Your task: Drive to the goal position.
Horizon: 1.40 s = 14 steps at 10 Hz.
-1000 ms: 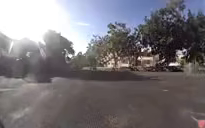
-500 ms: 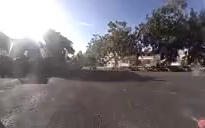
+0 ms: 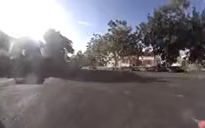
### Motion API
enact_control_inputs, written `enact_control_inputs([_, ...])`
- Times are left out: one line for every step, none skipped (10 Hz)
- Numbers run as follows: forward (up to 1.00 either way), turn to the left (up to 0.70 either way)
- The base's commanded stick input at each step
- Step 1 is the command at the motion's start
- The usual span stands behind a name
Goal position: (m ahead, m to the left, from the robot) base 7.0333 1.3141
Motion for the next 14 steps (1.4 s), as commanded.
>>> enact_control_inputs([0.5,0.5])
enact_control_inputs([0.5,0.5])
enact_control_inputs([0.5,0.5])
enact_control_inputs([0.5,0.5])
enact_control_inputs([0.5,0.0])
enact_control_inputs([0.5,0.0])
enact_control_inputs([0.5,0.0])
enact_control_inputs([0.5,0.0])
enact_control_inputs([0.5,0.0])
enact_control_inputs([0.5,0.0])
enact_control_inputs([0.5,0.0])
enact_control_inputs([0.5,0.0])
enact_control_inputs([0.5,0.0])
enact_control_inputs([0.5,0.0])
